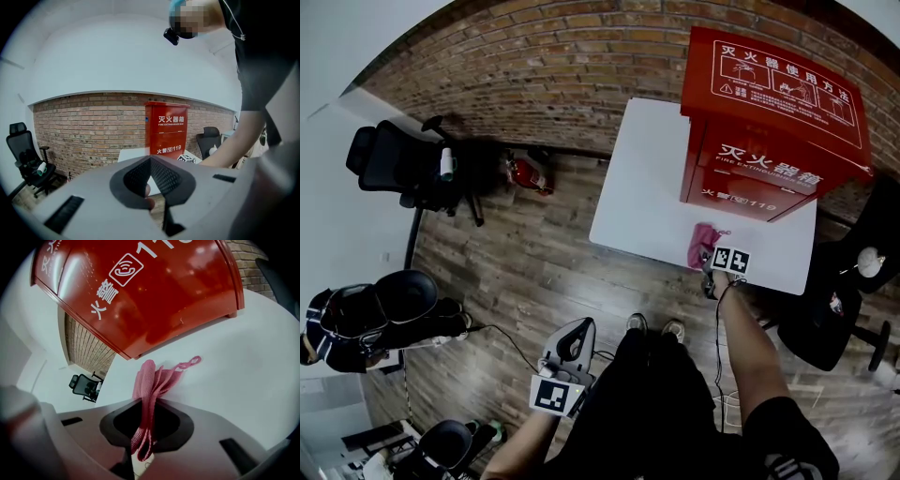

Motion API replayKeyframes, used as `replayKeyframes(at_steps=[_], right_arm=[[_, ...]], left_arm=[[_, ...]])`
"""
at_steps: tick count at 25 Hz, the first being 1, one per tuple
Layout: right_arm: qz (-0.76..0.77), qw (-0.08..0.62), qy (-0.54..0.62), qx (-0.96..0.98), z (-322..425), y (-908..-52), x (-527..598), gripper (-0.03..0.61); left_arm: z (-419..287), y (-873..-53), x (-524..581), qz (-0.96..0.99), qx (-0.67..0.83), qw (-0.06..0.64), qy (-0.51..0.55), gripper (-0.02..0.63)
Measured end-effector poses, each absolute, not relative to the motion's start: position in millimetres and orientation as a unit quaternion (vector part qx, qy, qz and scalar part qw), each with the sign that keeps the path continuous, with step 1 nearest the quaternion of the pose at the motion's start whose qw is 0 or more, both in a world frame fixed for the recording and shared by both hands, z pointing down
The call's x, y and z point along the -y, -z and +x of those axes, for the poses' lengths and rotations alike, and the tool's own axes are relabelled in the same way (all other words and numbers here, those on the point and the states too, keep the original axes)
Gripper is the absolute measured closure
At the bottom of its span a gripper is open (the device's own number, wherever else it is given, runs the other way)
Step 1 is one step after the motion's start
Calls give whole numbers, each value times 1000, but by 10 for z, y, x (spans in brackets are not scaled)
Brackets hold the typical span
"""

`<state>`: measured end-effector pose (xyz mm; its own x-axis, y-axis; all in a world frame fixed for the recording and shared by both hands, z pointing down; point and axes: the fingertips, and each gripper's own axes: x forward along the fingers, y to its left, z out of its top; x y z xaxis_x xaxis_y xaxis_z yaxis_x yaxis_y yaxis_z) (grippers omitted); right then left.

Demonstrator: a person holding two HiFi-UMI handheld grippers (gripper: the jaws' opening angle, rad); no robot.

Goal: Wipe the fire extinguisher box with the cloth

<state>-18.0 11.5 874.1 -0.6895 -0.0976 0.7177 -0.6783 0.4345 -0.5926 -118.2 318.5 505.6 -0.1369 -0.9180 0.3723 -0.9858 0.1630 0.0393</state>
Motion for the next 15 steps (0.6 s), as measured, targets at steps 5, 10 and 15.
replayKeyframes(at_steps=[5,10,15], right_arm=[[251,282,-478,793,-189,-8622,-98,512],[251,263,-473,802,-200,-8358,-105,512],[252,232,-461,819,-187,-7914,-100,514]], left_arm=[[-1219,-5031,-3220,642,745,152,-103,584],[-1268,-4993,-3239,646,743,146,-94,584],[-1300,-4884,-3217,658,737,131,-80,584]])
